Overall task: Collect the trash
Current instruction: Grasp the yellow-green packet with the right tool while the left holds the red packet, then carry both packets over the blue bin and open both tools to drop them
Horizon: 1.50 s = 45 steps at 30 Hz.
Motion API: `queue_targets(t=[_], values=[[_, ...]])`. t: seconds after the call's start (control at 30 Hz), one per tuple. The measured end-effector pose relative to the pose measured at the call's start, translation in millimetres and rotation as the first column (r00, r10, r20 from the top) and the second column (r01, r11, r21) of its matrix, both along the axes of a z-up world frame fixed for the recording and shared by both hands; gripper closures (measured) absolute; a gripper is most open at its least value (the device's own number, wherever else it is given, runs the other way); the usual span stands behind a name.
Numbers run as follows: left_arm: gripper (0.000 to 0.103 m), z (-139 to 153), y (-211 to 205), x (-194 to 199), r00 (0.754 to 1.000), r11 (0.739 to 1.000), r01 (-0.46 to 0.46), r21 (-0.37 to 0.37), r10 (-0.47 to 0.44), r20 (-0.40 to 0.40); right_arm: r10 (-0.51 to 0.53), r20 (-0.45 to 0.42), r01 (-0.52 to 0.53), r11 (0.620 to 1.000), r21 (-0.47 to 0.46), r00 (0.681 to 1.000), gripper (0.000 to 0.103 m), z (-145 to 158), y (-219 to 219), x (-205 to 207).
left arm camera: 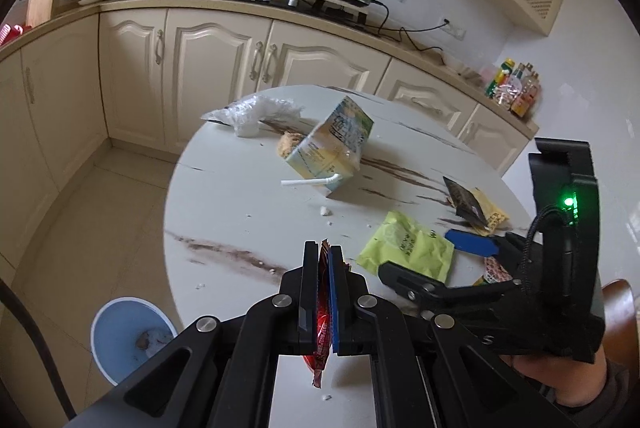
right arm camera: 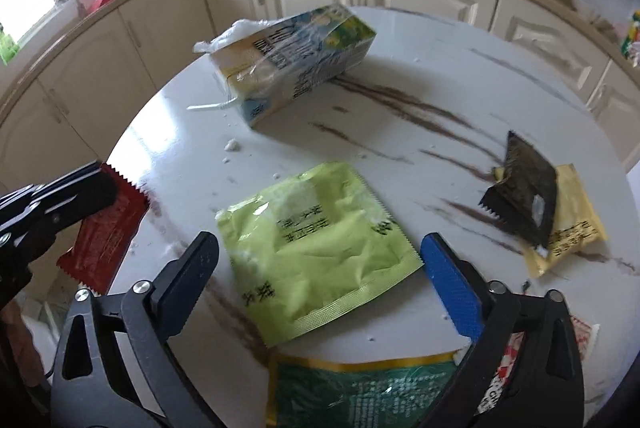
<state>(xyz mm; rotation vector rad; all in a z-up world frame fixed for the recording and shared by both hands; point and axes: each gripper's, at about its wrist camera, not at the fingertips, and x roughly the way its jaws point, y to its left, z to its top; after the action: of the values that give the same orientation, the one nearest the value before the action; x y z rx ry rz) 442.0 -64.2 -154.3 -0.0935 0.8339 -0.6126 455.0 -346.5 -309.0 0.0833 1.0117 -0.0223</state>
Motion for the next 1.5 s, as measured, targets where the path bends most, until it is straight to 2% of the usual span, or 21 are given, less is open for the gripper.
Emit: queue_targets(t=[0.1, 0.13, 0.17, 0.2, 0.27, 0.33, 0.5, 0.67, 0.83, 0.97, 1.03, 1.1, 1.2, 1.33, 1.5], values=[[0.103, -3, -2, 0, 1.0, 1.0, 0.007, -0.009, -0.007, -0.009, -0.001, 0.011, 0.001, 1.0, -0.03, 1.0, 0.027, 2, 0, -4], [0.103, -2, -2, 0, 1.0, 1.0, 0.011, -0.015, -0.011, -0.013, 0.005, 0.015, -0.005, 0.999, -0.036, 1.0, 0.042, 4, 0, -6], [0.103, -4, -3, 0, 1.0, 1.0, 0.012, -0.018, -0.012, -0.015, 0.013, 0.023, -0.012, 0.999, -0.034, 1.0, 0.051, 6, 0, -9], [0.103, -4, -3, 0, 1.0, 1.0, 0.016, -0.021, -0.017, -0.017, 0.016, 0.027, -0.015, 0.999, -0.036, 1.0, 0.067, 9, 0, -10], [0.103, -5, -6, -2, 1.0, 0.999, 0.023, -0.025, -0.024, -0.018, 0.027, 0.028, -0.025, 0.999, -0.039, 0.999, 0.074, 10, 0, -13], [0.103, -4, -7, -4, 0.999, 0.999, 0.027, -0.033, -0.028, -0.016, 0.033, 0.03, -0.031, 0.999, -0.035, 0.999, 0.095, 12, 1, -15], [0.102, 3, 1, -11, 1.0, 0.997, 0.028, -0.068, -0.028, 0.001, 0.023, 0.07, -0.021, 0.999, -0.03, 0.997, 0.096, 20, 3, -25], [0.102, 18, 29, -19, 0.999, 0.994, 0.006, -0.112, -0.002, 0.036, 0.037, 0.188, -0.03, 0.999, -0.04, 0.981, 0.096, 59, 19, -40], [0.102, 26, 88, -34, 0.992, 0.988, -0.078, -0.131, 0.09, 0.087, 0.176, 0.271, -0.167, 0.984, -0.058, 0.946, 0.096, 94, 86, -43], [0.102, 17, 163, -43, 0.969, 0.971, -0.217, -0.101, 0.227, 0.099, 0.307, 0.282, -0.305, 0.951, -0.053, 0.909, 0.096, 93, 153, -29], [0.102, 4, 199, -42, 0.95, 0.953, -0.296, -0.068, 0.301, 0.08, 0.374, 0.266, -0.379, 0.925, -0.036, 0.888, 0.096, 79, 191, -17], [0.102, -13, 224, -40, 0.939, 0.941, -0.337, -0.033, 0.338, 0.061, 0.423, 0.244, -0.431, 0.902, -0.024, 0.873, 0.096, 63, 219, -4], [0.102, -54, 257, -25, 0.922, 0.922, -0.387, 0.018, 0.387, -0.014, 0.489, 0.174, -0.495, 0.869, -0.006, 0.855, 0.096, 18, 261, 22], [0.102, -121, 278, 8, 0.9, 0.907, -0.414, 0.078, 0.421, -0.114, 0.498, 0.03, -0.499, 0.865, 0.044, 0.867, 0.096, -63, 294, 60], [0.102, -218, 283, 60, 0.883, 0.913, -0.393, 0.105, 0.407, -0.233, 0.48, -0.158, -0.464, 0.876, 0.129, 0.863, 0.095, -170, 304, 101]])
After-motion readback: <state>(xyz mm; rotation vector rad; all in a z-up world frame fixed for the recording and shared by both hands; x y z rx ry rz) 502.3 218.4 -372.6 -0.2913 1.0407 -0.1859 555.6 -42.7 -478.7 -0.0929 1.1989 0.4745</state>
